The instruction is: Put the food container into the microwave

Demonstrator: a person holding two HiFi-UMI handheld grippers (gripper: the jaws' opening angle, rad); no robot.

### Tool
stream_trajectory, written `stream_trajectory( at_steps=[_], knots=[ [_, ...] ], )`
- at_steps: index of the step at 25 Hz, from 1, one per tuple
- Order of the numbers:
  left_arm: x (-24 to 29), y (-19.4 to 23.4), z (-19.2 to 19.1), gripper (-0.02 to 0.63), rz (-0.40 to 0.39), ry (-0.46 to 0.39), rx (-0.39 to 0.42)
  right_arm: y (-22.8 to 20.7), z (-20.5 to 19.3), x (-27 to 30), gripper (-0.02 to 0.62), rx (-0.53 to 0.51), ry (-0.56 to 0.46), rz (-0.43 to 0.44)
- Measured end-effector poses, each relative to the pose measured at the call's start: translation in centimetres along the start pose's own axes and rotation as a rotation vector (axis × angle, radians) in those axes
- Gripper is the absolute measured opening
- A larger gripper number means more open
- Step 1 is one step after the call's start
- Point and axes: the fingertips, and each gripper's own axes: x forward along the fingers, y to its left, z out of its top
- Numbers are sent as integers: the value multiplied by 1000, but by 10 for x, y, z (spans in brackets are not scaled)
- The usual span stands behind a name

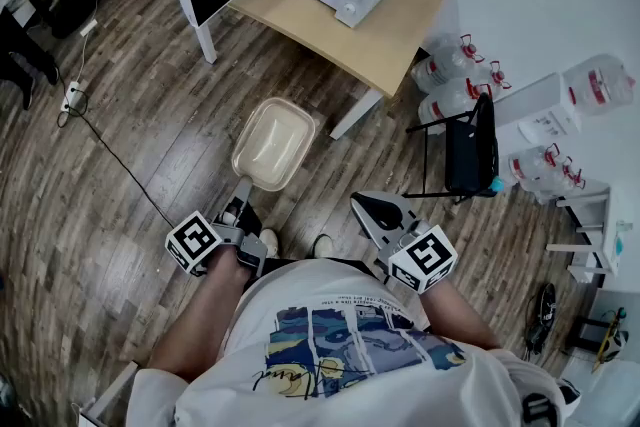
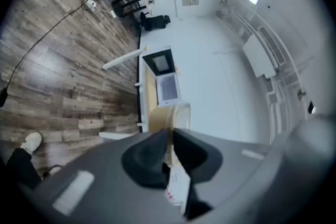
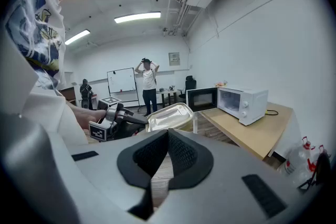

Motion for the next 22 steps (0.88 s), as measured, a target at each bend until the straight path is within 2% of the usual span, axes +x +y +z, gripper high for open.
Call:
stream_trajectory(
  at_steps=[9, 14, 19, 22],
  knots=[
    [23, -32, -63, 44, 2, -37, 21, -45, -15, -62, 8, -7, -34, 10],
    [36, -47, -85, 44, 15, -62, 46, -74, -29, -88, 8, -7, -46, 26],
    [47, -47, -102, 44, 47, -98, 35, -93, -47, -104, 12, -31, -58, 63],
    [54, -47, -107, 44, 61, -115, 9, -100, -55, -107, 88, -7, -52, 71]
  ],
)
